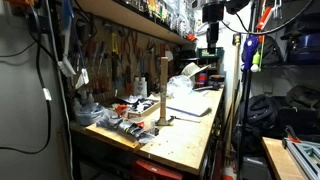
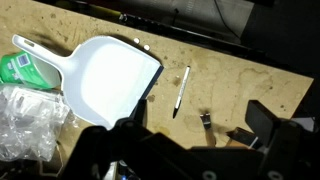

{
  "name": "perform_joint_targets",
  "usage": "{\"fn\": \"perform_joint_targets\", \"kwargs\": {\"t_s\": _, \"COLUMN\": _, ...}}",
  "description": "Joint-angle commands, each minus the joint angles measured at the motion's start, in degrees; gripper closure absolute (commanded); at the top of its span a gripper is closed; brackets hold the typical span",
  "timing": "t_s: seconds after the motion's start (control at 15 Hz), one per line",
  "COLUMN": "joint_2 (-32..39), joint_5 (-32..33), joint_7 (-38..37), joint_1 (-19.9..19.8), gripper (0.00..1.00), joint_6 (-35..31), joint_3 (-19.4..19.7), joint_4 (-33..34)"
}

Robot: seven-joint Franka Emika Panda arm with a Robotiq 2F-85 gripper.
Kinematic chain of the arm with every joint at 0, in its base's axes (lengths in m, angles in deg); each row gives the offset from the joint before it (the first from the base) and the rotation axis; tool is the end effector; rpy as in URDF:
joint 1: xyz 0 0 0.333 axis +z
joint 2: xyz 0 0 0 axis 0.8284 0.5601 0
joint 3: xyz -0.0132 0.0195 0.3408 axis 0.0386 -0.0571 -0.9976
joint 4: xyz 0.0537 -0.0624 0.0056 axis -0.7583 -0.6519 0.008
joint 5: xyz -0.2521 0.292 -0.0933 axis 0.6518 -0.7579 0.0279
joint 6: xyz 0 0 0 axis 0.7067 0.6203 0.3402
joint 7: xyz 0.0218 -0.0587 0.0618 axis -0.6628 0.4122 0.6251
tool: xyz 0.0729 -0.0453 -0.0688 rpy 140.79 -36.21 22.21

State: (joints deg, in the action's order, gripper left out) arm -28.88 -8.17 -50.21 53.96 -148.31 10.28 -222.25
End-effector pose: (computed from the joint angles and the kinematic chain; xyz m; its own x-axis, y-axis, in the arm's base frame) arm 0.3719 -0.0585 0.5623 0.9696 0.2448 -0.0001 0.2408 -0.9537 0.1802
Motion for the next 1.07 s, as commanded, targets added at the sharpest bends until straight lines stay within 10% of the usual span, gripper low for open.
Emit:
{"fn": "perform_joint_targets", "kwargs": {"t_s": 0.0, "joint_2": 0.0, "joint_5": 0.3, "joint_7": -0.3, "joint_1": 0.6, "gripper": 0.00, "joint_6": 0.2, "joint_3": 0.5, "joint_4": 0.1}}
{"fn": "perform_joint_targets", "kwargs": {"t_s": 1.0, "joint_2": 1.5, "joint_5": -0.2, "joint_7": -2.9, "joint_1": 1.5, "gripper": 0.00, "joint_6": -1.5, "joint_3": -1.2, "joint_4": -0.8}}
